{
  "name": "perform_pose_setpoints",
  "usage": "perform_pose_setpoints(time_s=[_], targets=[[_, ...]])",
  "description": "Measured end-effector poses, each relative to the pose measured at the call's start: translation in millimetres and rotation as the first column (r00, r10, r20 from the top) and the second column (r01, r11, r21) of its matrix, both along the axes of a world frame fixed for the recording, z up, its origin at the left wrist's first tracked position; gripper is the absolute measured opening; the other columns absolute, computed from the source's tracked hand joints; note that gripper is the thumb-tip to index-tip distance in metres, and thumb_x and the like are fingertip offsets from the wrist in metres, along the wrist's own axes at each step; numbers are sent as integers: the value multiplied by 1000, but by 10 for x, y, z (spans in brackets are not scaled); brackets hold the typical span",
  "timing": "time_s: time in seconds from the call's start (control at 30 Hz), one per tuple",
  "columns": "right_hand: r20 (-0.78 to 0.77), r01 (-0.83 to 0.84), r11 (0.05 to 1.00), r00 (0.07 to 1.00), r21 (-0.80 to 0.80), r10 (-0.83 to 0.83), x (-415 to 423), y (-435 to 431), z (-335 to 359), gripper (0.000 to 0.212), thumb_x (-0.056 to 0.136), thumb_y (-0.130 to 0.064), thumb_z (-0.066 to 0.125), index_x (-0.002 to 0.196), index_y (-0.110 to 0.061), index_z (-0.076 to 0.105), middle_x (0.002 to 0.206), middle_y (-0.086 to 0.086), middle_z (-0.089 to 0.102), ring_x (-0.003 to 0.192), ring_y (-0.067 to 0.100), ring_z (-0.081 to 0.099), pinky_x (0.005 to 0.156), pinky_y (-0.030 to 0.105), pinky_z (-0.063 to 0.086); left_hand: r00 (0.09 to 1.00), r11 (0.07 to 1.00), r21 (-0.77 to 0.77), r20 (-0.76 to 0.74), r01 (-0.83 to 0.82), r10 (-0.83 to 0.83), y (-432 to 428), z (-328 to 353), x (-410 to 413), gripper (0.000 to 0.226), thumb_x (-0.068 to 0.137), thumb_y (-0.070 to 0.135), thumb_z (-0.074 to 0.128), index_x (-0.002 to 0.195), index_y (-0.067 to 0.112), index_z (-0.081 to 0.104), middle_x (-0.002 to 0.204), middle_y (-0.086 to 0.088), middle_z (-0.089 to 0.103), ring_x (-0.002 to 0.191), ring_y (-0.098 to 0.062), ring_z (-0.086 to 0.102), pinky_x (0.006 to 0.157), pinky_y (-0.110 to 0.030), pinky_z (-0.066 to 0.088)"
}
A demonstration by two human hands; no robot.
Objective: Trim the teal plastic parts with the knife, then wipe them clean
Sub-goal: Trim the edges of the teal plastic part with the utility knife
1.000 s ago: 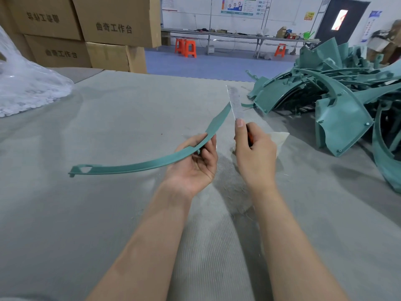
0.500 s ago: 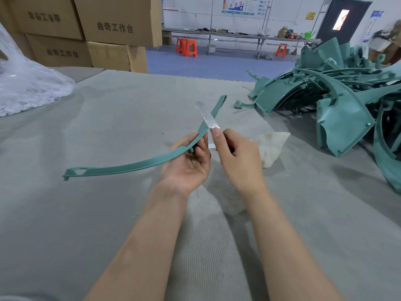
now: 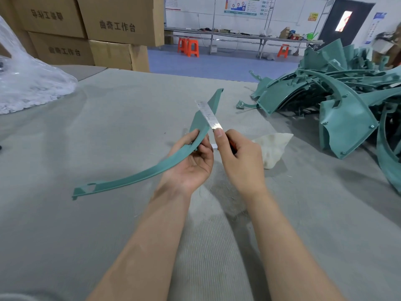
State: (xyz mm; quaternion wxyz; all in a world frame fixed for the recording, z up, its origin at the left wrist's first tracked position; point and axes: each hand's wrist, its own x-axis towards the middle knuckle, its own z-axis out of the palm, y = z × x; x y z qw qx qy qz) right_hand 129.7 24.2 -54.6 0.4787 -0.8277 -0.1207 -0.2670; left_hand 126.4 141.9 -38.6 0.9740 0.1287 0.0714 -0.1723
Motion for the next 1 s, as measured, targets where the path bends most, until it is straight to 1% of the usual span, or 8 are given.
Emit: perform_pose_setpoints(time_s=[0.07,0.17,0.3,0.5,0.67,0.87,1.0], targets=[[5,-3,1000,1000,0,3,0,7,2,47,97,-46,48,60,-19,35,47,-8,32,49,11,29,51,29,27,1000,1000,18,14,-15,14,-7,-4,5,16,91,10,56,77,5,61,61,-3,64,48,-8,62,42,-15,47],[15,-7,1000,1000,5,7,1,13,2,47,97,-44,49,59,-19,34,47,-7,31,49,11,29,51,29,27,999,999,39,23,-24,23,-19,0,6,20,91,12,55,73,7,61,59,-1,61,45,-7,58,41,-14,45],[14,-22,1000,1000,7,22,-3,15,-2,47,97,-43,50,61,-15,36,49,-8,31,50,10,29,51,29,28,999,999,23,14,-35,35,-28,9,0,21,92,11,56,72,6,60,58,-1,59,43,-6,57,39,-14,44],[11,-39,999,999,9,39,-9,14,0,46,96,-46,49,60,-20,34,48,-8,31,49,10,29,51,27,28,998,998,2,5,-64,64,-49,11,3,19,92,10,55,74,5,59,59,-2,59,43,-7,57,39,-13,44],[4,-57,998,998,17,57,-9,14,-1,46,96,-45,49,61,-17,37,50,-5,36,50,11,33,50,32,33,997,997,-7,12,-72,72,-55,12,4,19,92,8,53,74,5,58,57,-2,58,42,-7,57,39,-13,44],[0,-54,999,999,-5,54,-7,19,3,45,96,-44,51,59,-25,35,48,-9,33,48,9,32,52,27,30,995,995,-23,6,-98,98,-61,13,-3,17,91,7,54,75,3,59,57,-4,60,42,-7,57,39,-13,44],[6,-69,998,998,-2,69,-16,27,6,44,97,-42,51,58,-27,35,47,-10,32,47,9,32,51,28,30,994,993,-27,3,-112,112,-59,13,-5,20,91,7,53,73,3,59,58,-4,59,42,-7,57,40,-13,44]])
